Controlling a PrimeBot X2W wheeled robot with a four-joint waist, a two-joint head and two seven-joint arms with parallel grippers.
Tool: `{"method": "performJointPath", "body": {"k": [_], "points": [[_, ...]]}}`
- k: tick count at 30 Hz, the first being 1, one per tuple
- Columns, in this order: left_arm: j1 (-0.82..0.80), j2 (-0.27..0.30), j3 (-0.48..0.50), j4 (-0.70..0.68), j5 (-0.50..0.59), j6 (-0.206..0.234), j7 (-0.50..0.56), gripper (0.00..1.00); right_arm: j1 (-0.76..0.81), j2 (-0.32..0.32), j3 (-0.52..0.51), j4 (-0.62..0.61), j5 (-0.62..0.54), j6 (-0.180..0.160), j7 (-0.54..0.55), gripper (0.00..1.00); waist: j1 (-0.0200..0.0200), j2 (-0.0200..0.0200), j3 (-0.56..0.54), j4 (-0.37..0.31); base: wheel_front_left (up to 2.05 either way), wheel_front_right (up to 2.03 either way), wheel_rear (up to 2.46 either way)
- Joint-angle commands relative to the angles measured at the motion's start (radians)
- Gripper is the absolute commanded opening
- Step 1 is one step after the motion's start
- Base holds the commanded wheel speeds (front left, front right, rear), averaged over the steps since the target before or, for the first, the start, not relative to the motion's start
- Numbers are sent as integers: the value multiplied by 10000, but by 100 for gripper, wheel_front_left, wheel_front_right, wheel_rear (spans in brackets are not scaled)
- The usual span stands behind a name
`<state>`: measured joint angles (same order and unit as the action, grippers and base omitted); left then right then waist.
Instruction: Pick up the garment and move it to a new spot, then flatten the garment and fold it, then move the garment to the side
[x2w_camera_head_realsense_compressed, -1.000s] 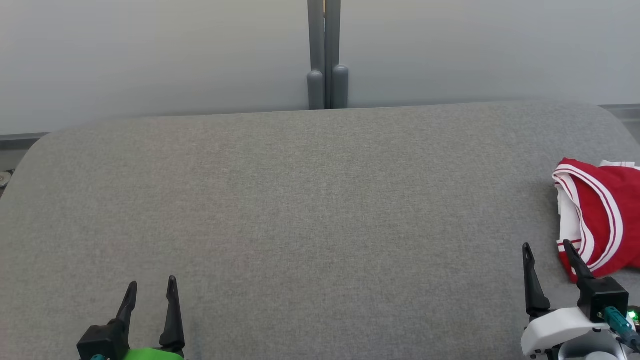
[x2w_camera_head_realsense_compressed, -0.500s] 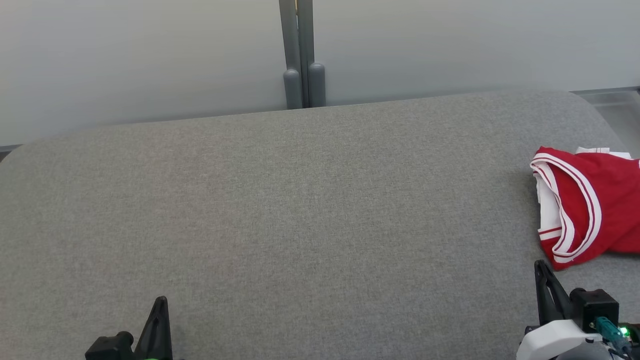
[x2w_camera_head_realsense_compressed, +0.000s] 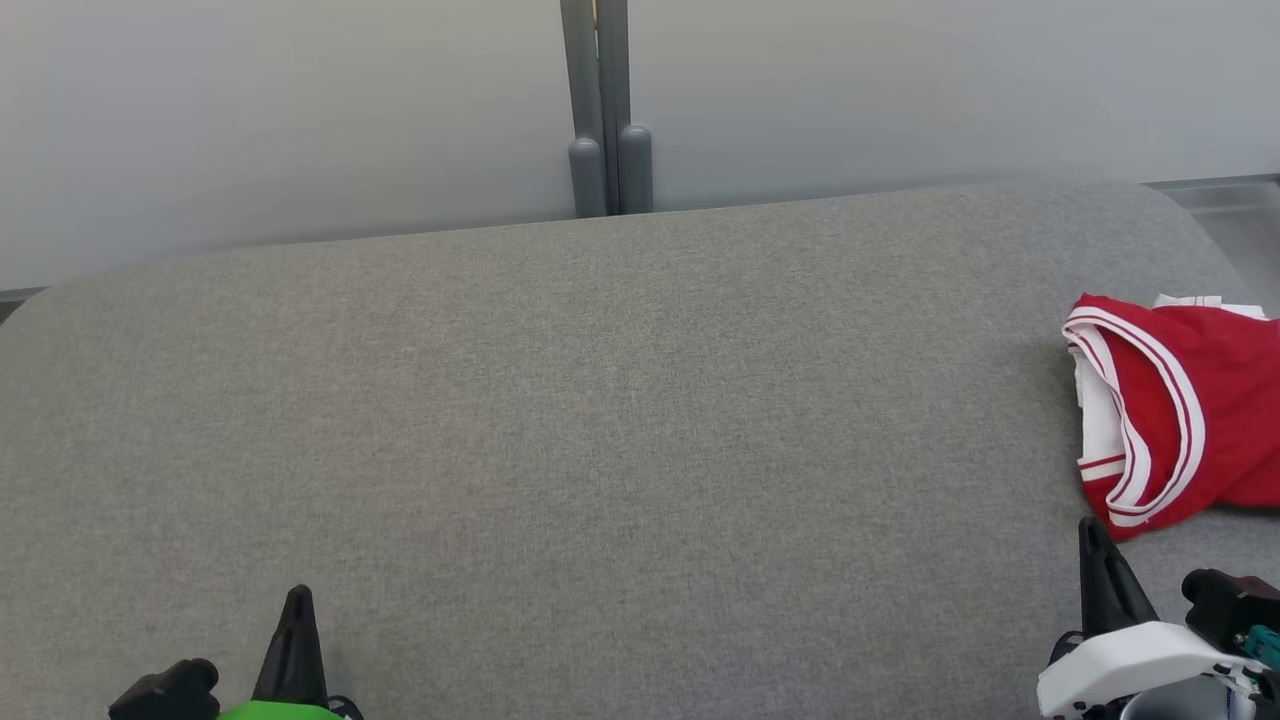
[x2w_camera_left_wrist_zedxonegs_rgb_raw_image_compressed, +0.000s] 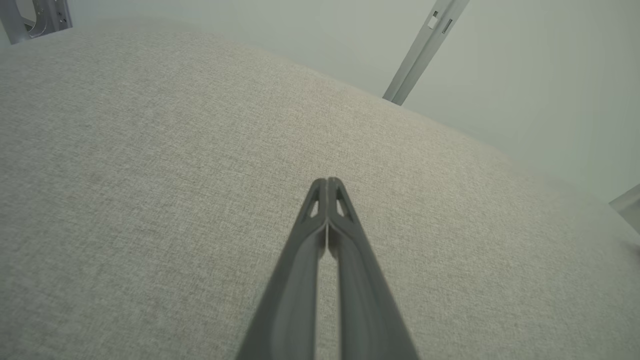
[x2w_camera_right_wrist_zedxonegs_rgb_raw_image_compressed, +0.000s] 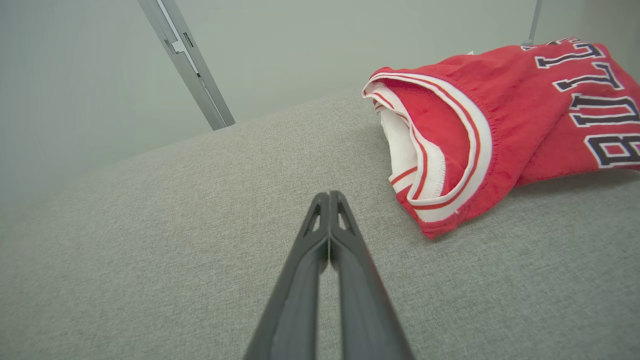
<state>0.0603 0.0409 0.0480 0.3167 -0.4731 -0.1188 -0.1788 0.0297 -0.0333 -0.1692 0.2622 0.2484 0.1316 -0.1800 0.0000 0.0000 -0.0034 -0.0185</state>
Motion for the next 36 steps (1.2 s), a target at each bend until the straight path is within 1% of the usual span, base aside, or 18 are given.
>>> {"method": "performJointPath", "body": {"k": [1,8,9,10,11,23,36], "points": [[-316,40,58,-211,-444,-28,80,0,-276,-79,36,-203,502,-1,79,0,0,0,1,3,0,0,0],[-428,48,115,-311,-1574,-40,364,0,-345,-91,113,-260,1855,-2,352,0,0,0,5,15,0,0,0],[-428,48,115,-311,-1574,-40,364,0,-345,-91,113,-260,1855,-2,352,0,0,0,5,15,0,0,0],[-460,50,132,-338,-1876,-43,445,0,-367,-95,130,-271,2219,-2,429,0,0,0,6,18,0,0,0],[-460,50,132,-338,-1876,-43,445,0,-367,-95,130,-271,2219,-2,429,0,0,0,6,18,0,0,0],[-630,64,230,-483,-3567,-57,886,0,-510,-115,219,-325,4255,-4,875,0,0,0,12,38,0,0,0],[-796,77,324,-610,-5194,-74,1306,0,-642,-134,301,-367,6182,-5,1300,0,0,0,19,60,0,0,0]]}}
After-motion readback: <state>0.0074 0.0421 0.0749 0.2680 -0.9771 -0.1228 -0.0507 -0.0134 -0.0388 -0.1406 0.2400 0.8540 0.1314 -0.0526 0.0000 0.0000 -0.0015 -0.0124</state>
